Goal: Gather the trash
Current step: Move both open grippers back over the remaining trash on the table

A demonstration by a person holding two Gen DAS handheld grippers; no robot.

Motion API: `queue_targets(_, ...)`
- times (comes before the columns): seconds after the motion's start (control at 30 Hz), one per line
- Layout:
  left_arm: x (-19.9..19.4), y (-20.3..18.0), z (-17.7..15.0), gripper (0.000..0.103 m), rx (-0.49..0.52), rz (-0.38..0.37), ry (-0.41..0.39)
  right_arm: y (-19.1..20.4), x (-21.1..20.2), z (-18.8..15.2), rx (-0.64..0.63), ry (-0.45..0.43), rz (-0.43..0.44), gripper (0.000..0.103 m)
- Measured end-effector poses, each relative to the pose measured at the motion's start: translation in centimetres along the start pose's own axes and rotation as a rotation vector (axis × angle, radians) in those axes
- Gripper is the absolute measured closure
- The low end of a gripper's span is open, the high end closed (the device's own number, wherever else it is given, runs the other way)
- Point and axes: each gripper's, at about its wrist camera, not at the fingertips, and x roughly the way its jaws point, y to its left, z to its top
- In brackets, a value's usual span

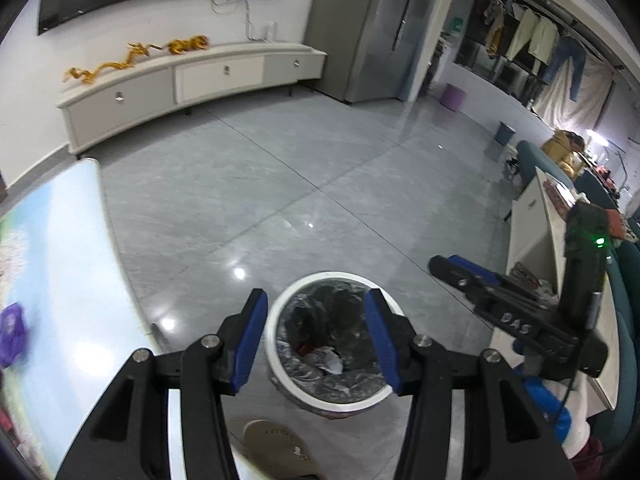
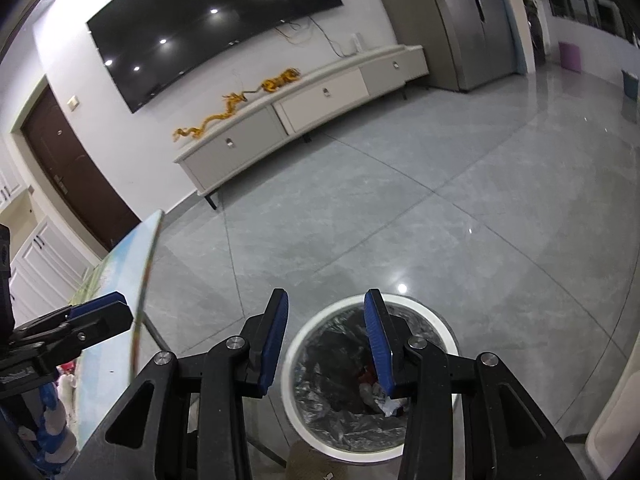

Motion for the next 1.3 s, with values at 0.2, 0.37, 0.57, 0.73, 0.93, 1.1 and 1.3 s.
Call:
queue_targets(0.2, -4.6, 2.8, -1.2, 0.049, -0.037, 0.05, -0.07, 3.7, -2.4, 0.8, -0.065, -0.046, 0.039, 0.059)
queue_targets(0.37, -9.2, 6.1, -2.6, 0.049, -0.087, 0.088, -0.134, 7.4, -4.3, 1.4, -0.121, -0.083, 0.075, 0.059)
queue_targets(0.57, -14.2, 10.8, -4.4, 0.049, -0.151, 0.162, -0.197, 11.7, -6.3, 1.7, -0.185, -0.111, 0.111, 0.059)
queue_targets(0.73, -18.3, 14.2, -7.2, 0.049, -0.208, 0.253, -0.242, 15.2, -7.6, 1.1, -0.24, -0.119, 0.131, 0.058)
queue_targets(0.93, -22.0, 16.3, -10.4, 0.049, -0.239, 0.364, -0.282, 19.6, -8.5, -0.1, -0.312, -0.106, 0.158, 0.055)
queue_targets(1.1, -24.2, 17.6, -12.8, 0.049, -0.275, 0.406, -0.31, 23.1, -8.8, -1.5, -0.36, -0.085, 0.191, 0.055)
queue_targets(1.3, -26.6, 19.1, -15.0, 0.048, -0.311, 0.42, -0.353, 27.0, -9.5, -3.3, -0.428, -0.067, 0.218, 0.055)
